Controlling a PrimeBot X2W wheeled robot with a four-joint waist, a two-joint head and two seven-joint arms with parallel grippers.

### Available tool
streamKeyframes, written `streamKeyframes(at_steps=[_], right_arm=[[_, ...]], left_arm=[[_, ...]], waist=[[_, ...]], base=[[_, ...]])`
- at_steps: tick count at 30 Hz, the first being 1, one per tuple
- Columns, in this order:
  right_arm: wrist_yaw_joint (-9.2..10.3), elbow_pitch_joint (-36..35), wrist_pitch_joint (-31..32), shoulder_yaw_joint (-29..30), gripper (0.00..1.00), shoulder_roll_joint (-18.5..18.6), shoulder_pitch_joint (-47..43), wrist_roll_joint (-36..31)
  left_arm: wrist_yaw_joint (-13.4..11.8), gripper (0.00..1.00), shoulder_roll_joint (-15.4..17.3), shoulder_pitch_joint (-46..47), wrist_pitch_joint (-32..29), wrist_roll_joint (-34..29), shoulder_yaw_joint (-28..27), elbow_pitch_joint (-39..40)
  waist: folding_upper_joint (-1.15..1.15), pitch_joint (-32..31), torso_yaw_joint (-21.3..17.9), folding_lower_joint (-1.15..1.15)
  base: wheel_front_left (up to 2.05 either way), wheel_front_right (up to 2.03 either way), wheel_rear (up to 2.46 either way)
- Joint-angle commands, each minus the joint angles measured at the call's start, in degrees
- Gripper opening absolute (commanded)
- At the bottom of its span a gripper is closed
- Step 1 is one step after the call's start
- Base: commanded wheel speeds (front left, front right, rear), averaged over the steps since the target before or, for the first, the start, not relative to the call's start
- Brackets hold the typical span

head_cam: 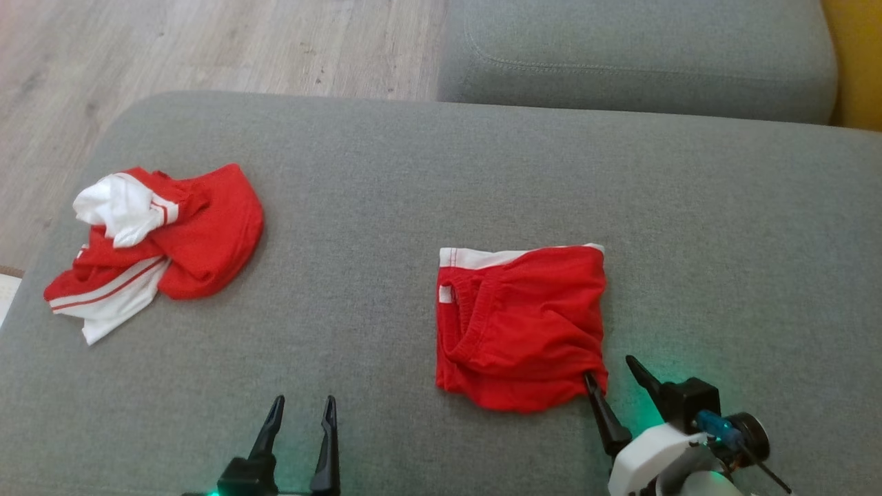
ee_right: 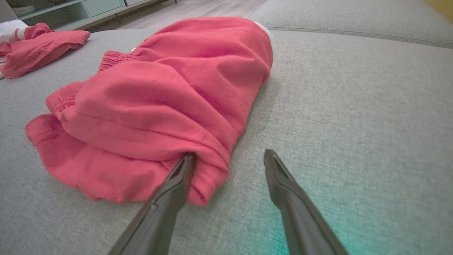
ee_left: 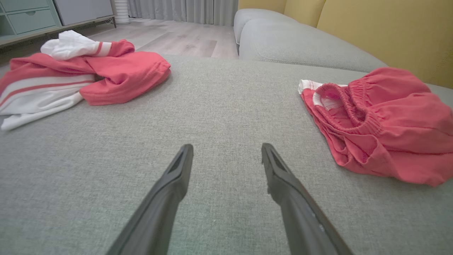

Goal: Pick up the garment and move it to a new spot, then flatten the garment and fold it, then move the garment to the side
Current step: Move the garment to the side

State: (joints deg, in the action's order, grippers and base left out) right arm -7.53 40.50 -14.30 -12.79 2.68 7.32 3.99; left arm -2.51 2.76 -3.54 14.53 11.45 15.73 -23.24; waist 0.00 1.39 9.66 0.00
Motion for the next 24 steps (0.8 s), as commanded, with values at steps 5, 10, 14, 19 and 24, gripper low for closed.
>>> streamKeyframes(at_steps=[5,10,14,19,24], right_arm=[[0.04,-1.58,-0.70,-1.99,0.00,0.20,2.36,-0.27],[0.04,-2.92,-0.70,-1.88,0.00,0.20,0.91,0.83],[0.04,-6.90,-0.70,-0.01,0.00,0.20,-2.02,1.95],[0.04,-9.74,-0.70,1.20,0.00,0.20,-7.05,1.90],[0.04,-8.79,-0.70,1.61,0.93,0.20,-8.81,3.41]], left_arm=[[-0.14,1.00,0.11,2.94,0.47,0.54,-1.12,1.88],[-0.10,1.00,0.11,2.92,0.47,0.67,-1.28,1.94],[0.22,1.00,0.11,2.26,0.47,0.61,-1.62,1.97],[0.32,1.00,0.11,1.70,0.47,0.70,-1.59,2.06],[0.28,1.00,0.11,1.77,0.47,0.71,-1.64,1.95]], waist=[[0.00,0.43,-0.07,0.00],[0.00,0.10,-0.71,0.00],[0.00,-0.74,-1.91,0.00],[0.00,-1.53,-3.70,0.00],[0.00,-1.91,-4.99,0.00]], base=[[0.00,0.00,0.00],[0.00,0.00,0.00],[0.00,0.00,0.00],[0.00,0.00,0.00],[0.00,0.00,0.00]])
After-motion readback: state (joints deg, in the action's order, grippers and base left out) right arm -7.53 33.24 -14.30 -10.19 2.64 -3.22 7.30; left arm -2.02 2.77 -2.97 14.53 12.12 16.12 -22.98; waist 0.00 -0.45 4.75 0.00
